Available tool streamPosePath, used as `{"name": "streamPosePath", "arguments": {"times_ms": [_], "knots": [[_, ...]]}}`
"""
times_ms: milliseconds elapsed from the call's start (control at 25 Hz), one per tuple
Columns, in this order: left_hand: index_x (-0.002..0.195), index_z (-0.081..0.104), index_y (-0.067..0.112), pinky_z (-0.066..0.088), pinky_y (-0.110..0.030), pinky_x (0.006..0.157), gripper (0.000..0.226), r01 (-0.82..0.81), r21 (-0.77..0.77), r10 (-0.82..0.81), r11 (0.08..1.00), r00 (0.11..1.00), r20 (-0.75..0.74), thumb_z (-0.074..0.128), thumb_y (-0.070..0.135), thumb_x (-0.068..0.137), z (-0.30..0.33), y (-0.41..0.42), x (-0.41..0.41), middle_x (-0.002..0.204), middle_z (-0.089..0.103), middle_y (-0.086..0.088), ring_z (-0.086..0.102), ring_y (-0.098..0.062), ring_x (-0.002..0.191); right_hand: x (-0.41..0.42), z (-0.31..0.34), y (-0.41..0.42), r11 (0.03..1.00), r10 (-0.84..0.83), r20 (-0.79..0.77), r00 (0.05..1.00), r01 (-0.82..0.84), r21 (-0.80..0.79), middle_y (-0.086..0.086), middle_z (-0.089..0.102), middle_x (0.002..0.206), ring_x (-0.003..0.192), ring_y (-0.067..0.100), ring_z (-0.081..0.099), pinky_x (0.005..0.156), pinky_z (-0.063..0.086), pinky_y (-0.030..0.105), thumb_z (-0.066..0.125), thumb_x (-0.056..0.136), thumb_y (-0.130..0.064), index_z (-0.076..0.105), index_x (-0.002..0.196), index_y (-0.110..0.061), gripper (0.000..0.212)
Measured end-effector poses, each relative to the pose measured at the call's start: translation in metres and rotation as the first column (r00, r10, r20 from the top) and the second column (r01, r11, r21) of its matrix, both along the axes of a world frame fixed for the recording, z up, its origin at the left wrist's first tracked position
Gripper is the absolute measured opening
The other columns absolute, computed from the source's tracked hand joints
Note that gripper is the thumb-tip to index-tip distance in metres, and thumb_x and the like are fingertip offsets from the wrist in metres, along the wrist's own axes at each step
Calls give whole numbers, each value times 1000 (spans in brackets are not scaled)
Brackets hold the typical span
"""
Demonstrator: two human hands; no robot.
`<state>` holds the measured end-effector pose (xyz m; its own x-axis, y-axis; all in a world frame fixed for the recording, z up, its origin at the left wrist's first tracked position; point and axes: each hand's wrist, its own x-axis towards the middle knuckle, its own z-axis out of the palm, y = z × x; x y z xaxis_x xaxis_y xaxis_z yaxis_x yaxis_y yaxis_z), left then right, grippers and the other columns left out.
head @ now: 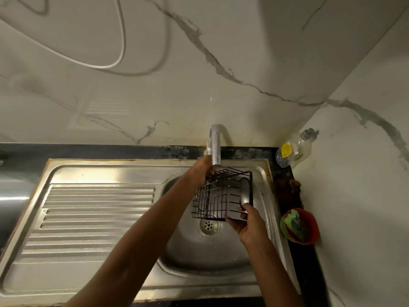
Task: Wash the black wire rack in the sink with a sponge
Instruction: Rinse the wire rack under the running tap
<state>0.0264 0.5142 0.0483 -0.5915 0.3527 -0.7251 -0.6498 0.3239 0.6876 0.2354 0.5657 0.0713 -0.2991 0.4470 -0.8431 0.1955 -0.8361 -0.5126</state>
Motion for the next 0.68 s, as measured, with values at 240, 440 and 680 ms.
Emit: {"name": "streamPosePath", "arguments": {"times_ms": [240, 440, 680], "knots": [[95, 64, 17, 55, -57, 97, 31, 98, -419, -246, 903, 917, -315, 53, 45, 101, -57, -32, 1, 102, 70, -13, 68, -31, 98, 8, -4, -6, 976, -85, -49, 995, 73, -206, 12, 51, 81, 102, 51, 64, 32, 46, 24, 56, 103, -23, 53, 97, -3, 21], [125, 65, 16, 51, -50, 106, 86, 155, -266, -224, 952, 942, -252, 47, 87, 81, -100, -69, 10, 119, 69, -10, 66, -27, 112, 15, -15, 1, 956, -10, -37, 999, -2, -292, 29, 64, 121, 88, 49, 73, 32, 42, 19, 56, 100, -30, 51, 106, -8, 23], [132, 62, 15, 53, -46, 103, 99, -18, -171, 4, 985, 996, -84, 47, 94, 75, -135, -82, 35, 127, 68, -17, 67, -32, 113, 12, -3, 9, 851, 514, 197, 835, -524, 2, 25, 66, 114, 93, 35, 67, 63, 54, 34, 55, 101, -29, 63, 114, -5, 29]]}}
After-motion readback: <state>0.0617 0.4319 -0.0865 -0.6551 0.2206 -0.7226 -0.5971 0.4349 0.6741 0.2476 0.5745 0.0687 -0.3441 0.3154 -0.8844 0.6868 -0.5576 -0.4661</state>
